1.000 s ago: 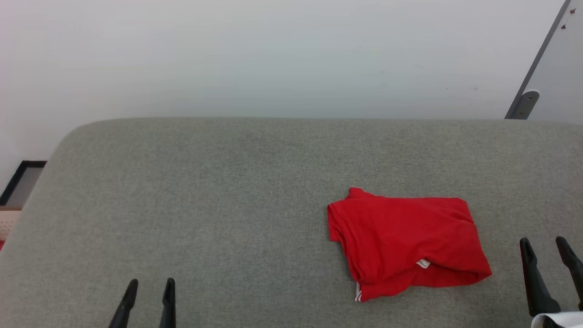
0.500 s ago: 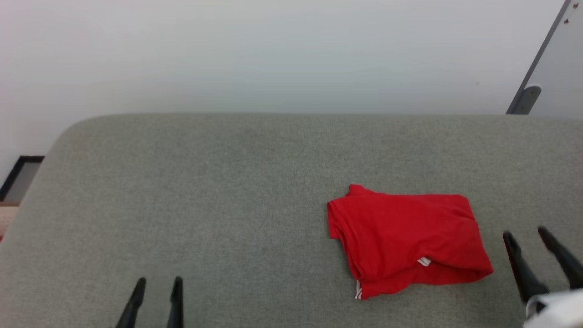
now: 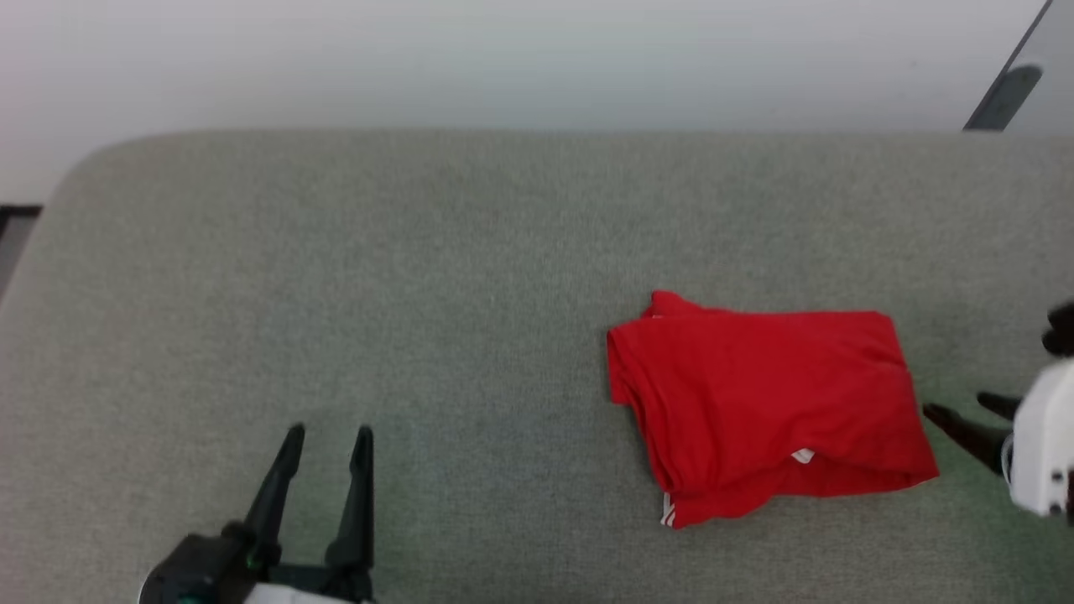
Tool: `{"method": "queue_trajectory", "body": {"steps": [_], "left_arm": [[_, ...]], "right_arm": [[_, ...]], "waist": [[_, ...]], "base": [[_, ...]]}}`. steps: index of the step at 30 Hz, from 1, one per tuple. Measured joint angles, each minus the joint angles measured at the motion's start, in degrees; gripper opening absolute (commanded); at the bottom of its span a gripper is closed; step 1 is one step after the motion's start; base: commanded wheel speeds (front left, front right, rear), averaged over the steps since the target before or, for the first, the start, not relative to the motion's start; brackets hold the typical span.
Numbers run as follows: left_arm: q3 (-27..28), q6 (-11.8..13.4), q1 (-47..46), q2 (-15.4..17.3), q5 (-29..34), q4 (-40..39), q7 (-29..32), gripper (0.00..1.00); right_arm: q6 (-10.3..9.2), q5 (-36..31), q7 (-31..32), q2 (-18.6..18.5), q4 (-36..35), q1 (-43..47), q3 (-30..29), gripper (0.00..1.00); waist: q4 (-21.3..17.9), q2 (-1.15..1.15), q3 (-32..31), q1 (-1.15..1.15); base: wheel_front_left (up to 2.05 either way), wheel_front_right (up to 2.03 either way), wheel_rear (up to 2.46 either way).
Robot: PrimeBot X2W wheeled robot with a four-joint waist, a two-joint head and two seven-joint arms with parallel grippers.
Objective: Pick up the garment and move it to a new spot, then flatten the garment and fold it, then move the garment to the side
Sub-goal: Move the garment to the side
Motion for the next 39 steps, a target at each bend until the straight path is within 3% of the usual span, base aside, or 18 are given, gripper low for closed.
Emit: {"method": "queue_trajectory", "body": {"steps": [7,14,15,16,17,18,27,39], "left_arm": [[-1.86,0.0,-4.77,-0.08,0.01,0.74,0.0,1.0],[-2.78,0.0,-7.4,-0.24,0.01,1.43,0.0,1.0],[-2.99,0.0,-7.7,-0.24,0.01,1.54,0.0,1.0],[-3.24,0.0,-7.99,-0.23,0.01,1.65,0.0,1.0],[-3.36,0.0,-8.29,-0.22,0.01,1.71,0.0,1.0],[-3.33,0.0,-8.67,-0.18,0.01,1.75,0.0,1.0],[-5.27,0.0,-12.06,2.12,0.16,2.09,0.0,1.0],[-14.34,0.0,-24.16,8.36,0.16,3.16,0.0,1.0]], "right_arm": [[0.0,1.77,6.06,1.15,6.17,-9.07,5.75,1.0],[0.01,2.24,5.9,0.26,8.87,-12.58,9.5,1.0],[0.02,2.54,5.34,0.2,8.89,-12.68,9.8,0.84],[0.03,2.9,4.64,-0.03,8.71,-12.71,10.26,0.47],[0.03,3.3,3.67,-0.2,8.71,-12.71,10.44,0.28],[0.02,4.05,2.91,-0.27,8.78,-12.71,10.51,0.01],[0.08,8.12,-6.61,0.55,9.76,-12.33,10.07,0.0],[0.0,10.87,-17.97,-5.09,16.42,-10.42,0.87,0.0]], "waist": [[0.07,0.0,5.63,0.0],[0.47,0.0,10.09,0.0],[0.54,0.0,10.5,0.0],[0.6,0.0,10.84,0.0],[0.63,0.0,11.11,0.0],[0.59,0.0,11.3,0.0],[-2.65,0.0,11.06,0.0],[-11.97,0.0,11.71,0.0]], "base": [[0.0,0.0,0.0],[0.0,0.0,0.0],[0.0,0.0,0.0],[0.0,0.0,0.0],[0.0,0.0,0.0],[0.0,0.0,0.0],[0.0,0.0,0.0],[0.0,0.0,0.0]]}}
